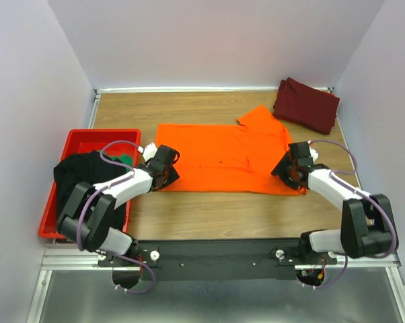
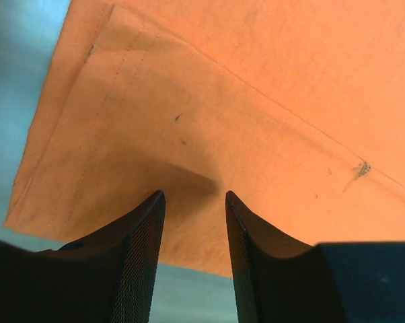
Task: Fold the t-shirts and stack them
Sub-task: Fold the tshirt
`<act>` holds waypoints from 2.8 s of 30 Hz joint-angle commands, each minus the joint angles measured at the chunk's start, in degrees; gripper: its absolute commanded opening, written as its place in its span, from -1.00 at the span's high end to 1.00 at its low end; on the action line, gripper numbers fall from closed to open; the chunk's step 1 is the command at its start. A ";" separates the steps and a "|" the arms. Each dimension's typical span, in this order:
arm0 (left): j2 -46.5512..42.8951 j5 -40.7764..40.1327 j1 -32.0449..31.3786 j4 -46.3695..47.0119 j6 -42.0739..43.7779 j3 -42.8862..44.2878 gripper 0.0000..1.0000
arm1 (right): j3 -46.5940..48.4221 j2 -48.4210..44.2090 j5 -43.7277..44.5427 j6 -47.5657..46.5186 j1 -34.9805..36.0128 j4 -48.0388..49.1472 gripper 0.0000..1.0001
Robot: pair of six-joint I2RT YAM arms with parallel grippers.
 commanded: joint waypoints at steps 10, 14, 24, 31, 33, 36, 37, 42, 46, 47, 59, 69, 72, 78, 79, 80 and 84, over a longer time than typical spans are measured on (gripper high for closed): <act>-9.19 0.86 -5.34 -10.19 -4.11 -3.52 0.01 | -2.81 -12.13 -2.04 1.11 -0.40 -11.63 -0.41; -10.07 -1.25 -4.73 -11.34 -0.43 1.65 0.00 | 2.72 -11.16 -2.39 -1.96 -0.40 -12.07 -0.42; 8.17 -7.66 6.87 -11.24 8.64 29.25 -0.02 | 26.79 8.76 2.89 -16.46 -0.40 -0.57 -0.38; 27.68 -15.65 10.13 -18.53 10.93 50.52 -0.02 | 44.20 28.45 0.70 -23.41 -0.40 1.46 -0.35; 31.74 -16.37 10.91 -20.56 11.01 55.78 -0.02 | 46.23 30.75 -0.10 -24.56 -0.40 1.72 -0.35; 37.81 -16.37 11.79 -23.20 11.71 60.46 -0.02 | 48.34 33.75 -0.63 -25.87 -0.31 1.72 -0.35; 39.74 -16.54 11.89 -23.99 11.89 61.08 -0.02 | 48.52 34.10 -0.46 -26.05 -0.31 1.72 -0.35; 43.18 -17.25 12.85 -23.90 12.95 62.49 -0.02 | 48.43 34.54 -1.94 -26.23 -0.40 1.99 -0.35; 45.03 -16.37 13.29 -23.65 13.47 63.11 -0.02 | 48.52 34.63 -1.42 -26.76 -0.40 2.16 -0.35; 45.21 -16.28 13.38 -23.47 13.56 63.11 -0.02 | 48.61 34.63 -1.25 -26.85 -0.32 2.08 -0.34; 46.44 -13.21 13.64 -20.83 15.67 62.85 0.01 | 48.08 34.28 -1.69 -26.67 -0.40 2.25 -0.35; 44.77 -11.80 13.64 -17.67 18.57 61.96 0.07 | 48.43 35.42 -0.72 -26.85 -0.31 2.34 -0.35; 44.25 -11.54 13.64 -17.49 19.19 61.79 0.11 | 48.43 35.60 -0.90 -26.67 -0.40 2.34 -0.34; 43.71 -11.10 13.64 -16.96 19.89 60.74 0.15 | 48.52 35.95 -0.90 -26.58 -0.40 2.34 -0.34; 43.63 -11.01 13.64 -16.96 20.07 60.56 0.15 | 48.61 36.04 -0.55 -26.67 -0.40 2.34 -0.34; 43.63 -10.92 13.64 -16.96 20.07 60.39 0.15 | 48.61 36.13 -0.54 -26.67 -0.40 2.34 -0.34; 43.10 -10.74 13.64 -16.26 20.42 59.07 0.20 | 48.87 36.48 -0.37 -26.67 -0.32 2.34 -0.34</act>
